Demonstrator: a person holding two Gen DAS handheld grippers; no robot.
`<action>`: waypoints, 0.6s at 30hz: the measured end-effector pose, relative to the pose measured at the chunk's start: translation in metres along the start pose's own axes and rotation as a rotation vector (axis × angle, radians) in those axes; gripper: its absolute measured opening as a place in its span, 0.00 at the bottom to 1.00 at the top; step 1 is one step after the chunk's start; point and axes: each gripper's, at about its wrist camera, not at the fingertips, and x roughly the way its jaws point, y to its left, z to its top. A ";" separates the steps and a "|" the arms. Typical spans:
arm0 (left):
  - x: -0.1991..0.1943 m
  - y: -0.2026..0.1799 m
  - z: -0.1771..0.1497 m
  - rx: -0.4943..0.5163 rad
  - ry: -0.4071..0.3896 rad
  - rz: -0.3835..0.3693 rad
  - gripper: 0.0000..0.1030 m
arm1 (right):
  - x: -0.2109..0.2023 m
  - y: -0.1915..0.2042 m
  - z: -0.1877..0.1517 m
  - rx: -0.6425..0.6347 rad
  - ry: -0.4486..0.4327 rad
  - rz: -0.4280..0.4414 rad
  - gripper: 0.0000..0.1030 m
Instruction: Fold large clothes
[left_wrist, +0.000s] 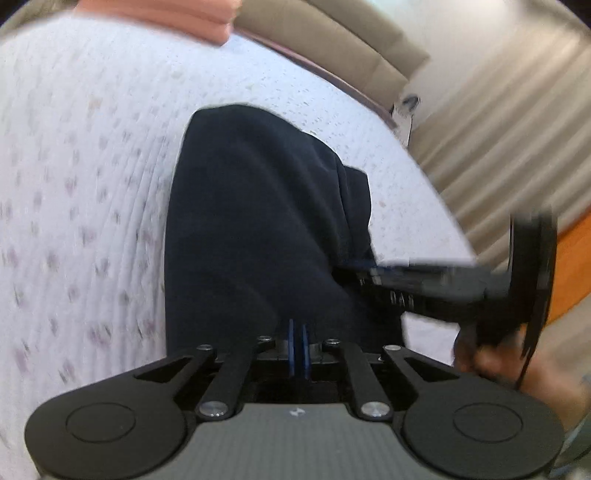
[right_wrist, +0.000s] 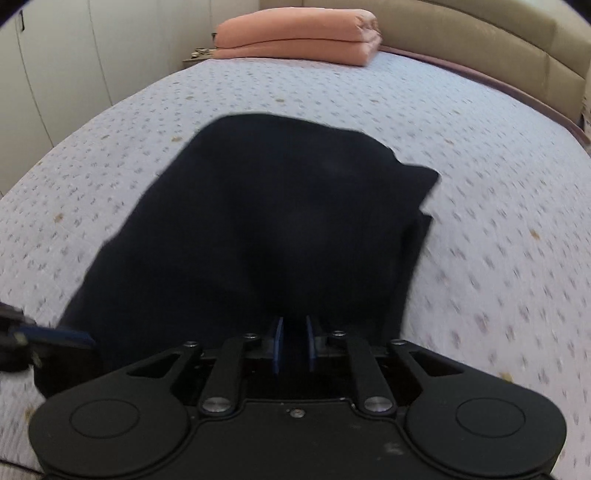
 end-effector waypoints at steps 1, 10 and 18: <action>-0.003 0.005 -0.001 -0.036 0.001 -0.021 0.07 | -0.004 -0.003 -0.003 0.004 0.009 -0.006 0.08; -0.016 -0.001 -0.009 -0.040 0.015 0.005 0.07 | -0.060 0.025 -0.029 -0.027 0.040 0.007 0.15; -0.017 0.005 -0.025 -0.037 0.081 0.023 0.04 | -0.045 -0.017 -0.072 0.192 0.197 0.069 0.16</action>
